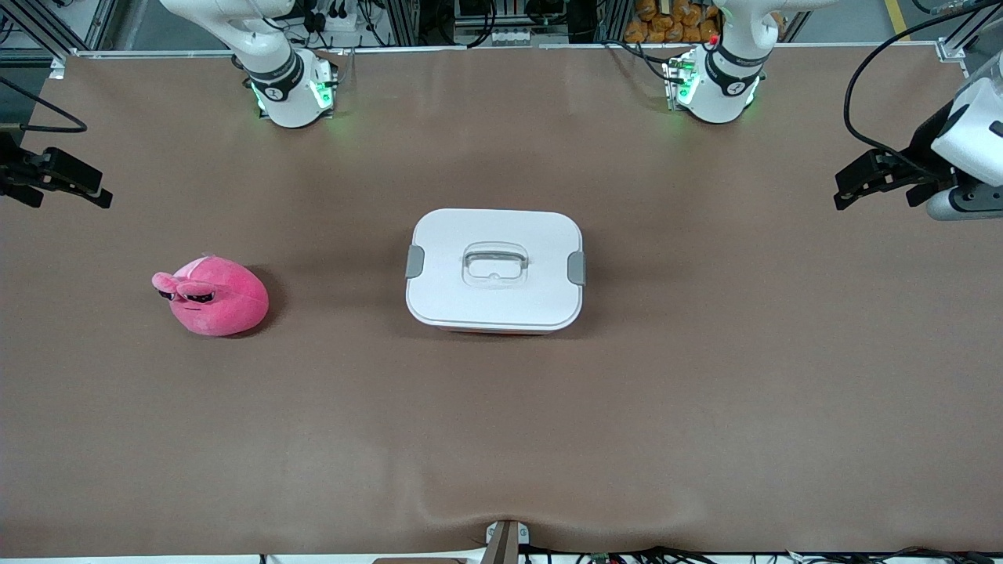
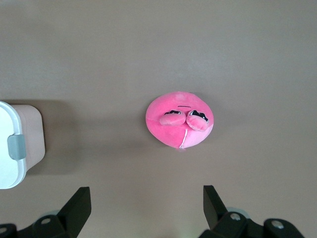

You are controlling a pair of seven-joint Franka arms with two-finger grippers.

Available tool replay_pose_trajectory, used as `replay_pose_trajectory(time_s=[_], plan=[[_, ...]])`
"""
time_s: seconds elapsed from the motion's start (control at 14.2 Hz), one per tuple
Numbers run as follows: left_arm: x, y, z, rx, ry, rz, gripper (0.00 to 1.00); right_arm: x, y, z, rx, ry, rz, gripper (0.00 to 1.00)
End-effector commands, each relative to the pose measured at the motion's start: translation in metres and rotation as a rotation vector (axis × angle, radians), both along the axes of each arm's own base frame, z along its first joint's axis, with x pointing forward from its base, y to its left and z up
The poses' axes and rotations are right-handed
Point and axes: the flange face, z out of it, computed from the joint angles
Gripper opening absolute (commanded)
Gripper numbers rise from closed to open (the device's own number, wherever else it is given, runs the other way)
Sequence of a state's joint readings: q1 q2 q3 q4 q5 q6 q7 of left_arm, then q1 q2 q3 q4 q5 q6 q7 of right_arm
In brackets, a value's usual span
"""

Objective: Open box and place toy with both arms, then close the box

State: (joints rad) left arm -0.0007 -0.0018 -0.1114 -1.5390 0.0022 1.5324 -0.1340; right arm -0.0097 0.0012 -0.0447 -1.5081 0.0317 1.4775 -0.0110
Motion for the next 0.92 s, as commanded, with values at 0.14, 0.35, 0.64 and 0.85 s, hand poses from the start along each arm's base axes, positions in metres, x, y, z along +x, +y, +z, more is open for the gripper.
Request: replay_pose_trajectory(time_s=[0.14,0.35,0.64,0.85], plan=[[0.002,0.002,0.004,-0.013,-0.002,-0.007,1.00,0.001,0.003,0.003,-0.004,0.004,0.005,1.00],[0.007,0.004,-0.004,-0.011,0.013,-0.010,1.00,0.001,0.002,0.003,-0.004,0.002,0.005,1.00],[0.013,0.007,-0.014,-0.006,0.029,0.013,1.00,0.001,0.002,0.003,-0.004,0.002,0.005,1.00],[0.021,0.009,-0.026,-0.007,0.051,0.001,1.00,0.001,0.002,0.003,-0.004,0.002,0.005,1.00]])
